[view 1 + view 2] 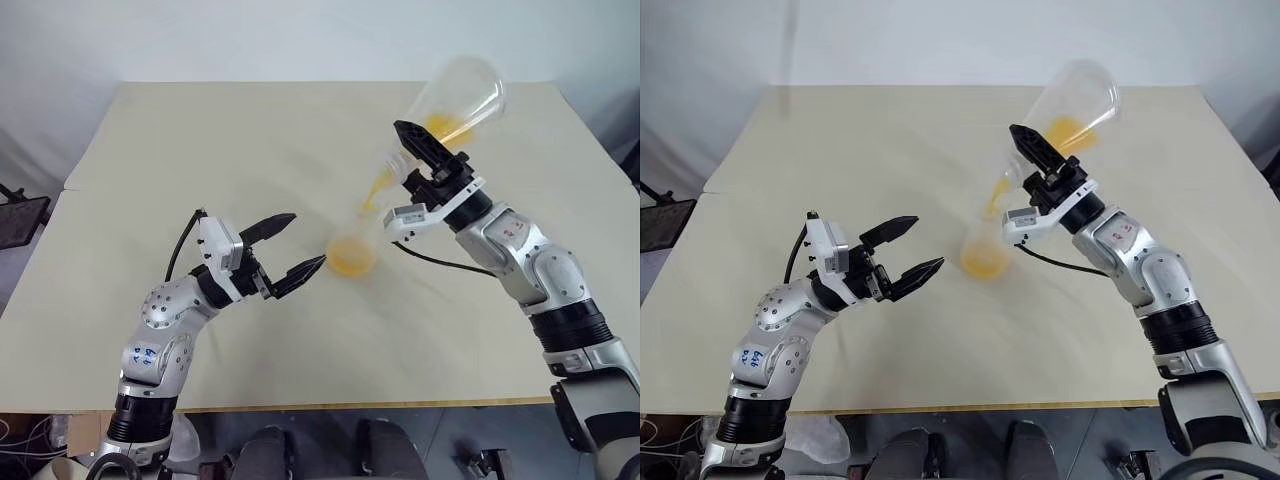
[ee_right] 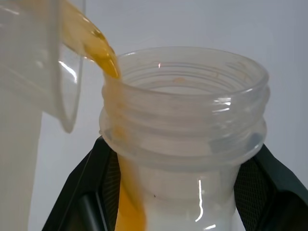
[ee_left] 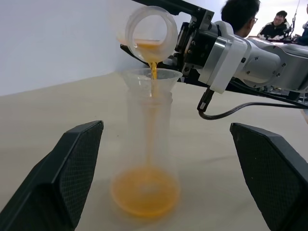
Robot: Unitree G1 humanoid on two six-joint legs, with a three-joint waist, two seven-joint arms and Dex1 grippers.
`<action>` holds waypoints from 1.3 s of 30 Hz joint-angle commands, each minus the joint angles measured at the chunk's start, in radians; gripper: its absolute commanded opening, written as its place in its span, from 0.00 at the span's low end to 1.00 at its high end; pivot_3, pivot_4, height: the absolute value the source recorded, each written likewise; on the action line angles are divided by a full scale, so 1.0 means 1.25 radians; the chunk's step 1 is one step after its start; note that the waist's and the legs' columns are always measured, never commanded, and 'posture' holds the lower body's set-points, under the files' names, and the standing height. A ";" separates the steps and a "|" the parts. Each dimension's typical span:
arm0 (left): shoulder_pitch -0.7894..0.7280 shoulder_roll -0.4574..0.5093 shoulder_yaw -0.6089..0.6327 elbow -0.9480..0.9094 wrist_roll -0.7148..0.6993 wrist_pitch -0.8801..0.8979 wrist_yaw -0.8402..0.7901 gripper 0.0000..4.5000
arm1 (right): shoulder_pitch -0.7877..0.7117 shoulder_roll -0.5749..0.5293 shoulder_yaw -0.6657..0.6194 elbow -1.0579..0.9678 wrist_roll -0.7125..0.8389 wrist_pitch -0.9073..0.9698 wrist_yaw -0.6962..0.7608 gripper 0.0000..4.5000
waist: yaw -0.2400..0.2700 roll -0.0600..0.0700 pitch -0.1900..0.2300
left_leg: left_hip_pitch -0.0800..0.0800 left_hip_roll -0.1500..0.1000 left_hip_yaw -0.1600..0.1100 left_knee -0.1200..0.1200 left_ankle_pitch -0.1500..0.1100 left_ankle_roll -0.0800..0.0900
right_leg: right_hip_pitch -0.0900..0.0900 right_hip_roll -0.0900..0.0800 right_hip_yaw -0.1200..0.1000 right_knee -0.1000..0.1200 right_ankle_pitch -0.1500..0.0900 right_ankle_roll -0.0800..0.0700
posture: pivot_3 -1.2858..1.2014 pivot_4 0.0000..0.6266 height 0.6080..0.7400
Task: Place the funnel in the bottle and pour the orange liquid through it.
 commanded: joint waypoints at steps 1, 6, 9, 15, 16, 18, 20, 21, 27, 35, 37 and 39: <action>0.001 0.000 0.001 -0.034 -0.006 -0.007 0.001 1.00 | -0.019 -0.020 -0.011 -0.014 0.004 -0.007 -0.021 0.58 | 0.000 0.000 0.000 | 0.000 0.000 0.000 0.000 0.000 0.000 | 0.000 0.000 0.000 0.000 0.000 0.000 | 0.52 0.24 1.00; 0.002 -0.002 -0.001 -0.036 -0.006 -0.006 0.002 1.00 | -0.022 -0.023 -0.006 -0.011 -0.006 -0.007 -0.026 0.58 | 0.000 0.000 0.000 | 0.000 0.000 0.000 0.000 0.000 0.000 | 0.000 0.000 0.000 0.000 0.000 0.000 | 0.52 0.24 1.00; 0.003 -0.003 -0.002 -0.037 -0.006 -0.007 0.003 1.00 | -0.025 -0.025 -0.003 -0.008 -0.018 -0.010 -0.030 0.58 | 0.000 0.000 0.000 | 0.000 0.000 0.000 0.000 0.000 0.000 | 0.000 0.000 0.000 0.000 0.000 0.000 | 0.52 0.24 1.00; 0.003 -0.006 -0.004 -0.035 -0.004 -0.015 0.003 1.00 | -0.029 -0.024 0.000 -0.001 -0.020 -0.013 -0.037 0.58 | 0.000 0.000 0.000 | 0.000 0.000 0.000 0.000 0.000 0.000 | 0.000 0.000 0.000 0.000 0.000 0.000 | 0.52 0.24 1.00; 0.002 -0.007 -0.004 -0.035 -0.003 -0.016 0.003 1.00 | -0.030 -0.024 0.001 0.000 -0.020 -0.014 -0.039 0.58 | 0.000 0.000 0.000 | 0.000 0.000 0.000 0.000 0.000 0.000 | 0.000 0.000 0.000 0.000 0.000 0.000 | 0.52 0.24 1.00; 0.001 -0.008 -0.004 -0.033 -0.003 -0.018 0.003 1.00 | -0.033 -0.024 0.003 0.003 -0.022 -0.014 -0.042 0.58 | 0.000 0.000 0.000 | 0.000 0.000 0.000 0.000 0.000 0.000 | 0.000 0.000 0.000 0.000 0.000 0.000 | 0.52 0.24 1.00; 0.000 -0.009 -0.004 -0.032 -0.002 -0.022 0.001 1.00 | -0.035 -0.024 0.004 0.004 -0.024 -0.015 -0.045 0.58 | 0.000 0.000 0.000 | 0.000 0.000 0.000 0.000 0.000 0.000 | 0.000 0.000 0.000 0.000 0.000 0.000 | 0.52 0.24 1.00; -0.001 -0.011 -0.003 -0.031 -0.001 -0.031 -0.001 1.00 | -0.036 -0.024 0.005 0.005 -0.024 -0.015 -0.047 0.58 | 0.000 0.000 0.000 | 0.000 0.000 0.000 0.000 0.000 0.000 | 0.000 0.000 0.000 0.000 0.000 0.000 | 0.52 0.24 1.00; -0.005 -0.015 0.000 -0.026 0.001 -0.051 -0.001 1.00 | -0.038 -0.023 0.006 0.007 -0.030 -0.004 -0.050 0.58 | 0.000 0.000 0.000 | 0.000 0.000 0.000 0.000 0.000 0.000 | 0.000 0.000 0.000 0.000 0.000 0.000 | 0.52 0.24 1.00; -0.007 -0.016 -0.004 -0.022 0.004 -0.054 0.005 1.00 | -0.039 -0.027 0.008 0.004 -0.035 0.003 -0.062 0.58 | 0.000 0.000 0.000 | 0.000 0.000 0.000 0.000 0.000 0.000 | 0.000 0.000 0.000 0.000 0.000 0.000 | 0.52 0.24 1.00; -0.008 -0.017 -0.005 -0.022 0.004 -0.053 0.007 1.00 | -0.039 -0.028 0.009 0.007 -0.036 0.005 -0.066 0.58 | 0.000 0.000 0.000 | 0.000 0.000 0.000 0.000 0.000 0.000 | 0.000 0.000 0.000 0.000 0.000 0.000 | 0.52 0.24 1.00; -0.008 -0.016 -0.006 -0.023 0.004 -0.051 0.007 1.00 | -0.040 -0.028 0.010 0.011 -0.035 0.004 -0.068 0.58 | 0.000 0.000 0.000 | 0.000 0.000 0.000 0.000 0.000 0.000 | 0.000 0.000 0.000 0.000 0.000 0.000 | 0.52 0.24 1.00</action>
